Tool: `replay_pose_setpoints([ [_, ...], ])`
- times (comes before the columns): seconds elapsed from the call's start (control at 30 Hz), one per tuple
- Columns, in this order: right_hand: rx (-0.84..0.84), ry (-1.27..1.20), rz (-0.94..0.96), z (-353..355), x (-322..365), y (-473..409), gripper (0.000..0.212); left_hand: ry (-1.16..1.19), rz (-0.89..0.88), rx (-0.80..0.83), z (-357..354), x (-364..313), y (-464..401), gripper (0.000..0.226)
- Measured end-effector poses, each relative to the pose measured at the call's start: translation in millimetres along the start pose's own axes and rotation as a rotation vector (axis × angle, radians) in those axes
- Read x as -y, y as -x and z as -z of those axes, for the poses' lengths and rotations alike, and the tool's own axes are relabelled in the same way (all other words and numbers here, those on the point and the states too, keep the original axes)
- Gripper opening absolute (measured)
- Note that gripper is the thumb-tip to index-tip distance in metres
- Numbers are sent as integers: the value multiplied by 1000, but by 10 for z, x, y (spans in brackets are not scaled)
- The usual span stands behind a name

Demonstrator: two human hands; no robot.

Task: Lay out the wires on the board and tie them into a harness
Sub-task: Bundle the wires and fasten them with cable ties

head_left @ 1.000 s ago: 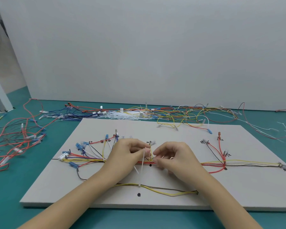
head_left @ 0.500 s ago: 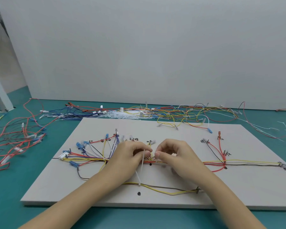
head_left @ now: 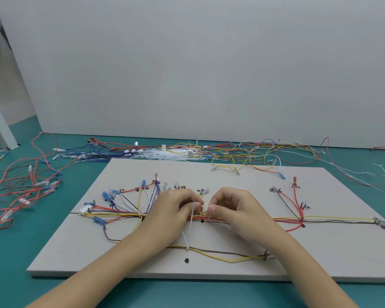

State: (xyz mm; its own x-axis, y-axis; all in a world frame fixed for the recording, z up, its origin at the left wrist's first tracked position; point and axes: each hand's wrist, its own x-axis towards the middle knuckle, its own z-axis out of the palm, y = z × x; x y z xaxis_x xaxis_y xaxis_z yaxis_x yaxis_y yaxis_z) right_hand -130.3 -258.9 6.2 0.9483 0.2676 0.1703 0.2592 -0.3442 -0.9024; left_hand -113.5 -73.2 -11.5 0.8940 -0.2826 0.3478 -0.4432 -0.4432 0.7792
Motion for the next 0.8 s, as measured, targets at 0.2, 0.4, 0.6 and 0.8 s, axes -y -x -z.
replay_pose_setpoints([
  [0.2, 2, -9, 0, -9, 9, -1, 7, -49, -46, 23, -1, 15, 3, 18],
  [0.4, 13, 23, 4, -14, 15, 6, 7, -107, -106, 4, -7, 22, 20, 22],
  [0.6, -19, 196, 77, -40, 9, 24, 11, -228, -156, 26, 1, -13, 43, 14],
  [0.8, -50, 212, 96, -50, -10, 13, 14, -530, -275, 105, 10, -52, 91, 10],
])
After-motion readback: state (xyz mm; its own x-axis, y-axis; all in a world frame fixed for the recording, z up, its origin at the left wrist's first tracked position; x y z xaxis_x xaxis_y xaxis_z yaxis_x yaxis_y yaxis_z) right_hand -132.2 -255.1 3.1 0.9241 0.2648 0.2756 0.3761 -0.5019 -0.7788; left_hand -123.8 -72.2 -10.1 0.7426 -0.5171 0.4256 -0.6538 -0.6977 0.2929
